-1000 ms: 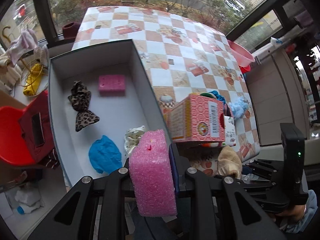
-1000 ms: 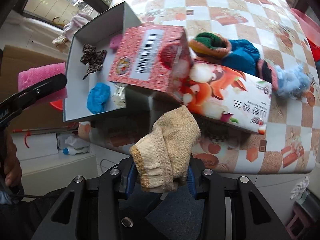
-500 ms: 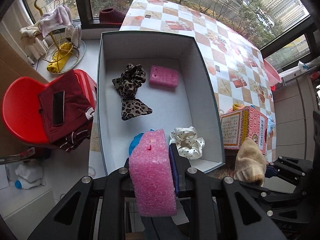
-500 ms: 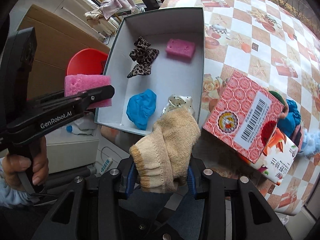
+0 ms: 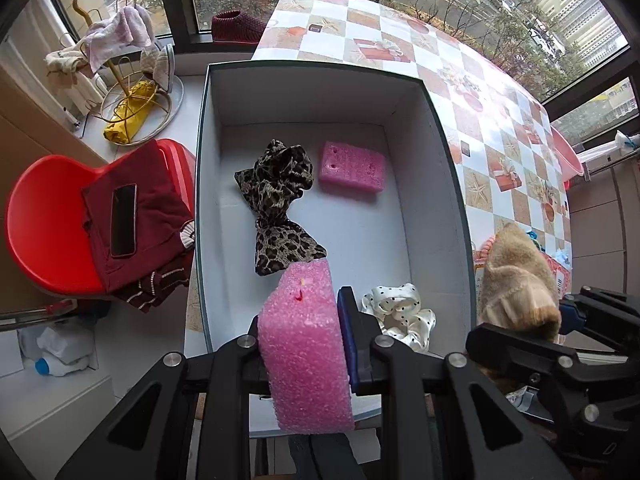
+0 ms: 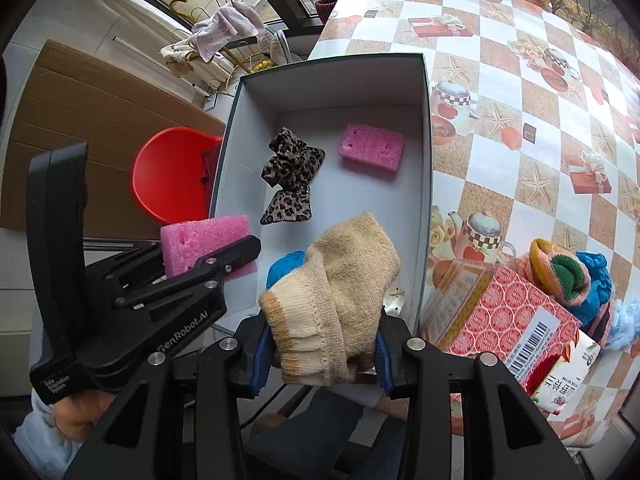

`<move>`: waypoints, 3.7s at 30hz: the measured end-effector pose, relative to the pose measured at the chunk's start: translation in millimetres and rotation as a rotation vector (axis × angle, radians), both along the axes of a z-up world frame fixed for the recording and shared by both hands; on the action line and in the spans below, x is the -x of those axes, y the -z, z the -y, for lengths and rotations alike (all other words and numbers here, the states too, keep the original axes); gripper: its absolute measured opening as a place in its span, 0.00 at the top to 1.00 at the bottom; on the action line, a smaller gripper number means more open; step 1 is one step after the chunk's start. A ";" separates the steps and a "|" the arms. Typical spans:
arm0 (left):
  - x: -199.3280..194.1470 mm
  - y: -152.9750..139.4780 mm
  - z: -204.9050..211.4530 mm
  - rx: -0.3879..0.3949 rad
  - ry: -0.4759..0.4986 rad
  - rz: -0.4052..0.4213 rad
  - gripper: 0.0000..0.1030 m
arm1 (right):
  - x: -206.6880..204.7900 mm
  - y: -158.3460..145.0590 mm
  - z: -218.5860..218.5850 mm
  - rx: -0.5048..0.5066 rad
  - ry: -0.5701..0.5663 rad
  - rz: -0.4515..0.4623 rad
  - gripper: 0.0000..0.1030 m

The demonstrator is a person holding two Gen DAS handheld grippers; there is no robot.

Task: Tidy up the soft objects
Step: 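Lift and carry the pink sponge and beige knit sock over the white box, then open the left tool dropping the pink sponge while the right tool releases the beige sock, then move both tools back toward the remaining soft items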

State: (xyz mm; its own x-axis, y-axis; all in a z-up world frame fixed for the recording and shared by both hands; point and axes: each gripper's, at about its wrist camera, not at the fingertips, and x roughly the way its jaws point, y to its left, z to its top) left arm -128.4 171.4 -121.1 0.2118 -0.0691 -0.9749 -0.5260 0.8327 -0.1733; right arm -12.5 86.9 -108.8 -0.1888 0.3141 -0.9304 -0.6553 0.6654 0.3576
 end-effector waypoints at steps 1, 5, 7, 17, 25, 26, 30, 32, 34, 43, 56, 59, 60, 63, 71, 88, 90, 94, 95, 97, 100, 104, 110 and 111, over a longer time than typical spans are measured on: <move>-1.8 1.6 -0.1 -0.007 0.002 -0.006 0.76 | -2.1 0.5 -3.0 0.001 -0.002 0.004 0.58; -5.0 6.6 -1.7 -0.019 -0.004 -0.021 0.76 | -8.6 2.1 -11.7 0.008 -0.007 0.021 0.58; -5.3 8.6 -2.4 -0.018 -0.008 -0.027 0.76 | -10.5 2.7 -13.9 0.009 -0.007 0.021 0.58; -9.1 14.8 -4.2 -0.013 -0.016 -0.049 0.76 | -13.7 7.6 -21.9 0.022 -0.024 0.026 0.58; -11.1 15.1 -5.4 -0.018 -0.014 -0.053 0.76 | -17.2 10.5 -26.1 0.030 -0.027 0.033 0.58; -11.4 15.5 -5.7 -0.017 -0.015 -0.054 0.76 | -17.8 11.1 -26.6 0.031 -0.027 0.033 0.58; -12.4 17.8 -8.2 -0.015 -0.019 -0.062 0.76 | -19.6 12.3 -28.7 0.035 -0.027 0.034 0.58; -12.8 19.3 -9.1 -0.014 -0.020 -0.066 0.76 | -20.6 13.2 -29.5 0.037 -0.027 0.035 0.58; -13.2 20.2 -10.0 -0.012 -0.022 -0.068 0.76 | -21.8 14.0 -30.2 0.040 -0.025 0.035 0.58; -15.0 23.9 -10.0 -0.012 -0.019 -0.076 0.76 | -24.2 17.7 -33.4 0.049 -0.028 0.035 0.58; -13.4 21.2 -12.5 -0.021 -0.038 -0.055 0.41 | -21.2 16.0 -43.0 0.057 -0.080 0.078 0.41; -12.6 19.4 -13.1 -0.028 -0.043 -0.053 0.28 | -22.9 14.7 -41.5 0.059 -0.075 0.088 0.34; -13.1 19.7 -13.0 -0.028 -0.039 -0.059 0.25 | -23.4 14.3 -41.0 0.061 -0.075 0.090 0.34; -13.7 20.4 -12.0 -0.034 -0.037 -0.070 0.22 | -25.3 14.2 -38.2 0.071 -0.069 0.094 0.33; -11.5 16.9 -13.1 -0.009 -0.071 -0.055 0.12 | -31.5 -2.7 -25.4 0.041 -0.028 0.121 0.00; -59.7 -26.7 30.1 0.089 0.068 0.051 0.00 | -86.6 -35.4 129.5 0.000 0.399 0.095 0.00; -69.2 -26.6 42.0 0.083 0.098 0.041 0.00 | -95.8 -23.1 160.5 0.048 0.472 0.087 0.00; -81.9 -27.0 61.3 0.073 0.148 0.023 0.00 | -110.2 8.0 208.7 0.169 0.558 0.081 0.00; -84.3 -26.8 64.8 0.070 0.157 0.018 0.00 | -113.3 17.4 215.6 0.203 0.558 0.080 0.00; -89.8 -26.1 70.6 0.067 0.167 0.006 0.00 | -118.9 37.5 222.8 0.260 0.540 0.066 0.00; -97.0 -24.8 76.0 0.061 0.171 -0.015 0.00 | -124.4 65.5 219.9 0.308 0.472 0.039 0.00; -104.7 -23.8 80.4 0.048 0.160 -0.044 0.00 | -135.0 98.1 190.8 0.364 0.334 0.023 0.00; -119.7 -24.0 86.9 0.030 0.133 -0.081 0.00 | -181.8 105.0 147.3 0.329 0.278 0.142 0.00; -123.2 -24.8 88.5 0.030 0.129 -0.083 0.00 | -192.7 98.2 148.4 0.302 0.313 0.162 0.00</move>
